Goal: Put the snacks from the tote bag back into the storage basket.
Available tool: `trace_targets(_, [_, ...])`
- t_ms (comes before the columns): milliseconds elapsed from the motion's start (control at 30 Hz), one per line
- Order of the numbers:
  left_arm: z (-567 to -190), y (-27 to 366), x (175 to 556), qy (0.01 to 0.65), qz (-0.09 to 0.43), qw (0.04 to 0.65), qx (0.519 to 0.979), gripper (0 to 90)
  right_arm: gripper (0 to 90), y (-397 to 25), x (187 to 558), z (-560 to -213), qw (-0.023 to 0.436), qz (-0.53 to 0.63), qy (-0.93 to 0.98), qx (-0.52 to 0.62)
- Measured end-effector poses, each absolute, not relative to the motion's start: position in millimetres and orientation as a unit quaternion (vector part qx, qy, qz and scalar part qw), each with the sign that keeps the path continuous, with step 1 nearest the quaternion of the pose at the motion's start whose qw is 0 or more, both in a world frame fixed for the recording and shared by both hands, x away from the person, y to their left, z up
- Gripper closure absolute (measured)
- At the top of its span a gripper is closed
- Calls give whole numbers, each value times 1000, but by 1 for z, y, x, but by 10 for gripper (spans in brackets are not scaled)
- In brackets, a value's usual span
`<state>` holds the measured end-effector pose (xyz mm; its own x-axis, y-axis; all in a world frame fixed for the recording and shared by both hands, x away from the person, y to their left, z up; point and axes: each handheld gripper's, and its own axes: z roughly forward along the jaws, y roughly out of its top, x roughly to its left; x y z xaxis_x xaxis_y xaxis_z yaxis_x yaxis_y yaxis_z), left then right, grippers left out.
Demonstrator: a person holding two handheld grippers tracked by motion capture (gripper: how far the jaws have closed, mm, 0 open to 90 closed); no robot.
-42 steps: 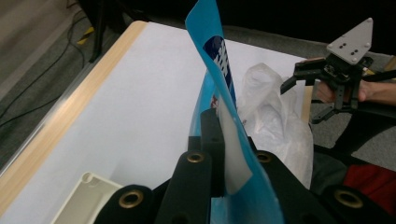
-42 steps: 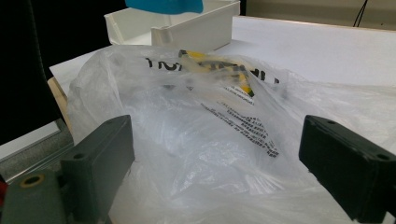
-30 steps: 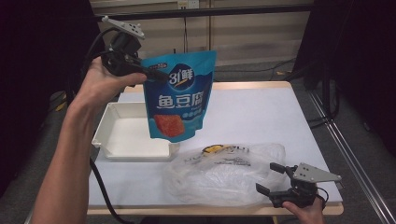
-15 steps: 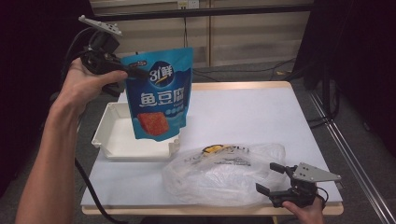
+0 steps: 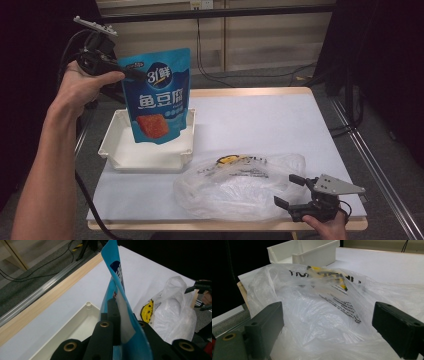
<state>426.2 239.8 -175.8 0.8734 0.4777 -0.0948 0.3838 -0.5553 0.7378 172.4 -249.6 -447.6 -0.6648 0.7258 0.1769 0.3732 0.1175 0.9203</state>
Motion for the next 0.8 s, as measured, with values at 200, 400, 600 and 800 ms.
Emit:
trace_targets(200, [-191, 237, 442, 259, 55, 388, 883, 900, 99, -249, 172, -448, 159, 545, 732, 376])
trace_targets(400, [-206, 240, 455, 266, 48, 386, 882, 900, 99, -249, 172, -448, 158, 543, 734, 376])
trace_targets(600, [-222, 238, 463, 276, 43, 381, 881, 900, 99, -249, 172, -448, 157, 543, 735, 374])
trace_targets(800, [-239, 236, 472, 276, 34, 384, 881, 900, 99, -249, 172, -448, 155, 543, 736, 373])
